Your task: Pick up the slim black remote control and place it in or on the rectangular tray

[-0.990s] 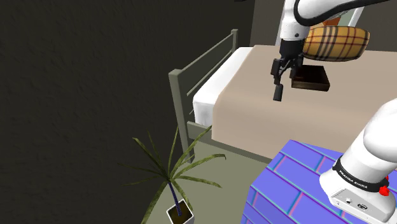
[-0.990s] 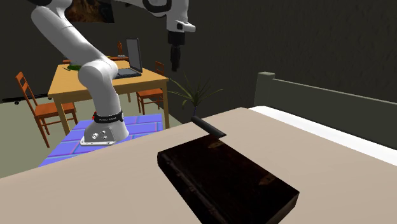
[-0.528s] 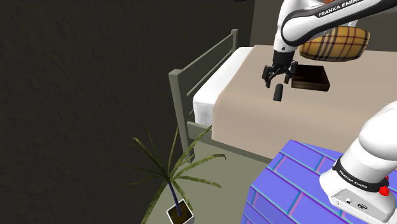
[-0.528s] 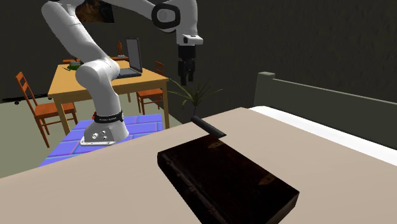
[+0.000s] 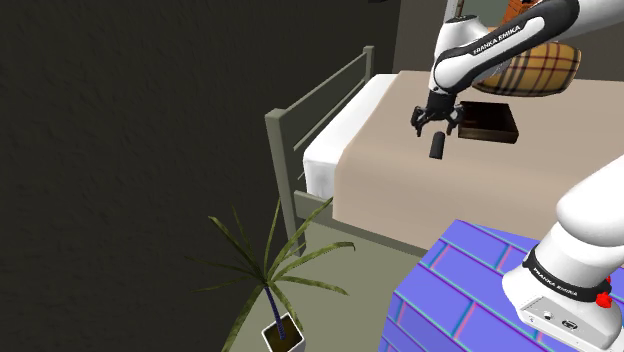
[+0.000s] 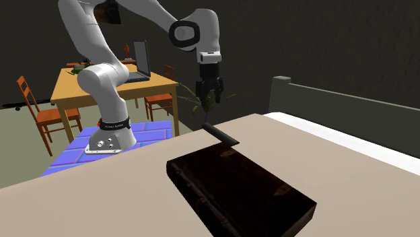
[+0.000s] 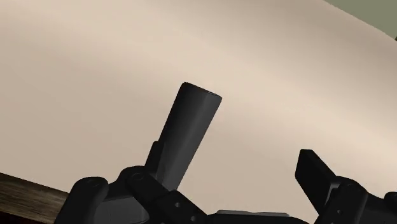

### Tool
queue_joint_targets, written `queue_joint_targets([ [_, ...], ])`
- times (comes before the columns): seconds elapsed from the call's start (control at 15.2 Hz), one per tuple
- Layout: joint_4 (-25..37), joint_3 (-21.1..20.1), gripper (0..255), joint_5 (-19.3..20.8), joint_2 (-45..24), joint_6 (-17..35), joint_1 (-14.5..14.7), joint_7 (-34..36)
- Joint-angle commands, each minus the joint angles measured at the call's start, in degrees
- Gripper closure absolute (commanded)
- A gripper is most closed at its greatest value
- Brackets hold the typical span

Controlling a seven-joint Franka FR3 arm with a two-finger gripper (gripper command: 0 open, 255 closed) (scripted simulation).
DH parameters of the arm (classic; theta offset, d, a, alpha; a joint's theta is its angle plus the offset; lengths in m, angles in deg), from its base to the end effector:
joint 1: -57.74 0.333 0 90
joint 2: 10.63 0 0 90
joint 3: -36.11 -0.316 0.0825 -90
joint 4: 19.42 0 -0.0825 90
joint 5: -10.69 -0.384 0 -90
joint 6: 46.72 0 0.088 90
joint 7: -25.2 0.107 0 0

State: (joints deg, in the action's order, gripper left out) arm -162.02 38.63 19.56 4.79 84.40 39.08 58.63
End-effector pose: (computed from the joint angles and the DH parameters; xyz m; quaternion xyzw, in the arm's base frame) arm 0.4152 -0.1646 0.3926 0.9083 -0.4133 0.0401 0.0501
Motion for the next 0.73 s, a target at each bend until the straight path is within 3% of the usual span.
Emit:
queue_joint_targets([
  [0.0, 0.55, 0.28, 0, 1.69, -2.91, 3.52, -1.84, 4.37],
  [0.4, 2.96, 2.1, 0, 7.55, -10.84, 11.89, -6.9, 17.2],
  [0.66, 2.64, 2.46, 0, 8.31, -13.6, 15.0, -7.21, 17.7],
])
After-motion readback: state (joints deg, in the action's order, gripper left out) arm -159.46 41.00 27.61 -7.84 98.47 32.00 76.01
